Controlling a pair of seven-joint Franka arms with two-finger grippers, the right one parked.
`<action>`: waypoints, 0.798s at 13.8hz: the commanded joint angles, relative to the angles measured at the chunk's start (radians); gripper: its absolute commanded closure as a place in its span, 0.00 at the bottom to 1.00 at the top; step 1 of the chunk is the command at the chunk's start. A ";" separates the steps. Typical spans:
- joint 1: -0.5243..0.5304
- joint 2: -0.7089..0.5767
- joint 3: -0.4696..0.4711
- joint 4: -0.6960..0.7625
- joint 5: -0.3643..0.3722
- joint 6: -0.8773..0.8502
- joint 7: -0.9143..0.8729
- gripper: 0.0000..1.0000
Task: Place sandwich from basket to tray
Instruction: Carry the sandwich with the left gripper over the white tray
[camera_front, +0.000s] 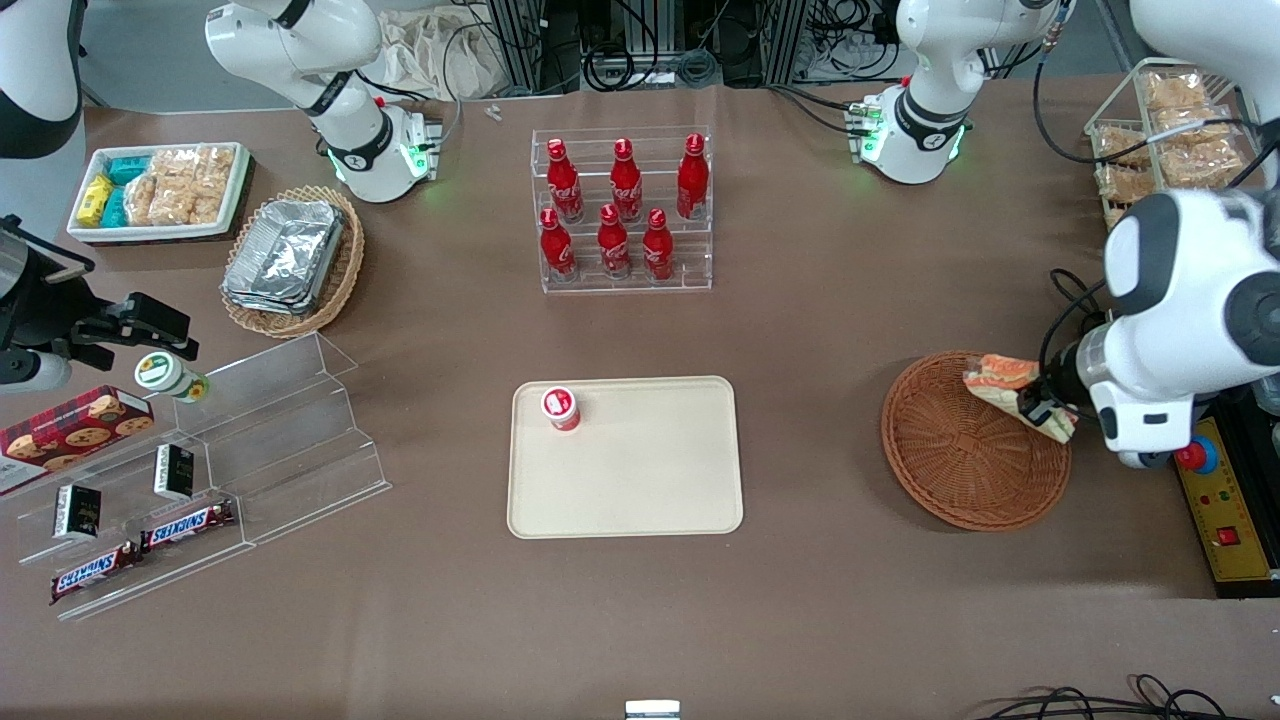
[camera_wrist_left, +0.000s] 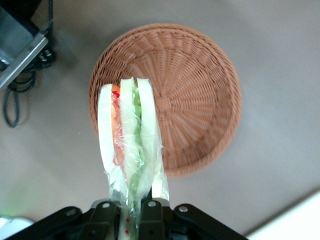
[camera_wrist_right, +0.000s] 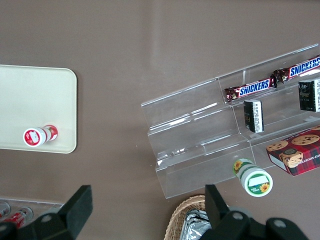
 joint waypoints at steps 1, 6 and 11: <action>-0.002 0.014 -0.078 0.085 -0.001 -0.093 -0.012 0.86; -0.022 0.034 -0.286 0.078 0.016 -0.080 0.009 0.83; -0.207 0.126 -0.307 0.075 0.030 0.068 -0.092 1.00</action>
